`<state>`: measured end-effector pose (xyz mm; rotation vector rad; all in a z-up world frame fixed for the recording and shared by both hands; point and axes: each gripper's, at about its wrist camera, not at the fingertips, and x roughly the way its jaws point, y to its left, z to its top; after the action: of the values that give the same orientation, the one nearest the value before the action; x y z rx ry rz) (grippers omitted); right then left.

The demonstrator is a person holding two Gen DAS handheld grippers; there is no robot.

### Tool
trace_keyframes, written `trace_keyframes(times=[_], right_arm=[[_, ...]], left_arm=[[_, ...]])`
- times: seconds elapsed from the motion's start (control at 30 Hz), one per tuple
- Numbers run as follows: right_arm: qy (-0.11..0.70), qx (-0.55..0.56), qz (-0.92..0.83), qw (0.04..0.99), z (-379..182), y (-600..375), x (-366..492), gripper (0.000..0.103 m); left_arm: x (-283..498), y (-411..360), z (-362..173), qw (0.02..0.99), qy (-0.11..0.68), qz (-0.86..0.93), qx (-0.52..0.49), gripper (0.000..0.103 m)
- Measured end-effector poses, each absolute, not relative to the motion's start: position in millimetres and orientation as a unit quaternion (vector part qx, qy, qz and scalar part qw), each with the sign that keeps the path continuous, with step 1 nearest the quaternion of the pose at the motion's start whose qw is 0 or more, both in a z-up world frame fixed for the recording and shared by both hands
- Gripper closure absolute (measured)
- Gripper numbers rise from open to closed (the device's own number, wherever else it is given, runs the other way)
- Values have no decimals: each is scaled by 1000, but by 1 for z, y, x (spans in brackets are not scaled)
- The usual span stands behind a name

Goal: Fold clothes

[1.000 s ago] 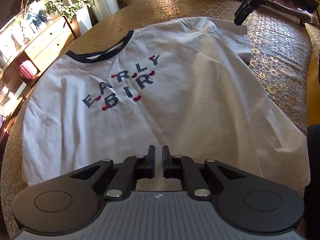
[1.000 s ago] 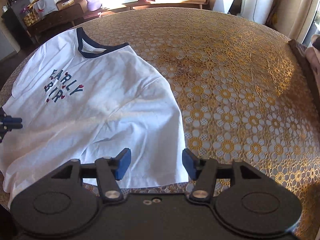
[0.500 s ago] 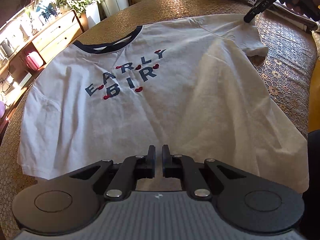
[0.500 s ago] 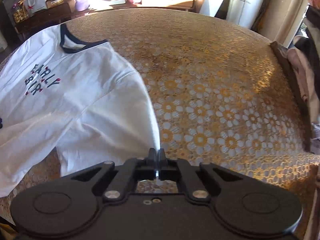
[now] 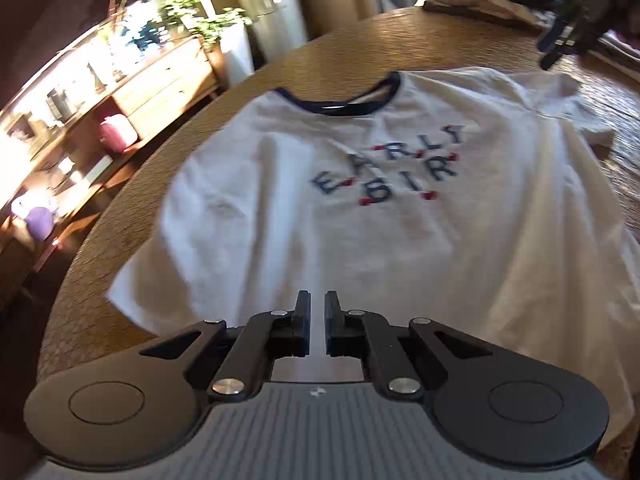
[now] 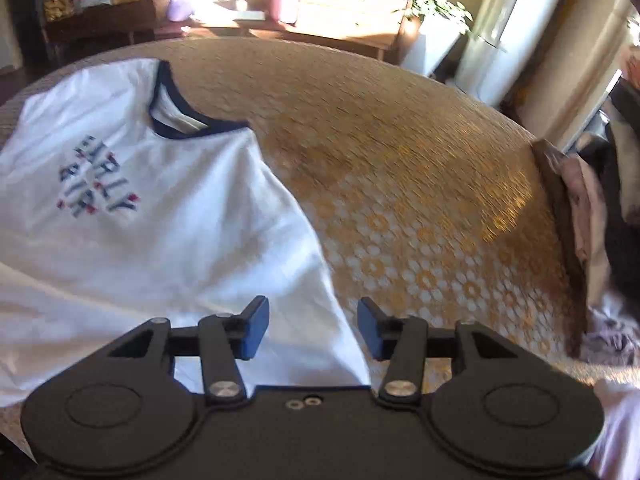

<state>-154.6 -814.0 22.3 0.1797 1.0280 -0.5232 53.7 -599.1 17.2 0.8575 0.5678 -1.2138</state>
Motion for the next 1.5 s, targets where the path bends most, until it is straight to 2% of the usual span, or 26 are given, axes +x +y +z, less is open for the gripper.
trace_keyframes(times=[0.13, 0.27, 0.47, 0.9, 0.97, 1.03, 1.07, 1.1, 1.3, 1.5], right_arm=[[478, 67, -199, 853, 20, -793, -121, 0], [490, 48, -169, 854, 5, -774, -99, 0], [505, 23, -126, 853, -17, -748, -68, 0], [492, 55, -136, 858, -20, -752, -76, 0], [491, 56, -137, 858, -20, -752, -76, 0], [491, 57, -138, 858, -20, -751, -76, 0], [490, 58, -138, 858, -20, -751, -76, 0], [491, 59, -138, 858, -21, -752, -75, 0], [488, 63, -139, 859, -21, -752, -76, 0], [484, 71, -139, 861, -22, -753, -75, 0]], left_arm=[[120, -590, 19, 754, 285, -475, 353, 98], [168, -588, 10, 765, 318, -447, 338, 98], [200, -594, -1, 765, 345, -444, 313, 98], [238, -563, -1, 755, 410, -479, 180, 98], [243, -561, -1, 754, 416, -483, 162, 93], [248, -559, -3, 746, 430, -490, 138, 67], [250, -558, -3, 744, 431, -493, 132, 58], [251, -558, -4, 746, 433, -489, 132, 43], [264, -553, -7, 773, 444, -440, 106, 44], [275, -552, -9, 743, 482, -461, 47, 44]])
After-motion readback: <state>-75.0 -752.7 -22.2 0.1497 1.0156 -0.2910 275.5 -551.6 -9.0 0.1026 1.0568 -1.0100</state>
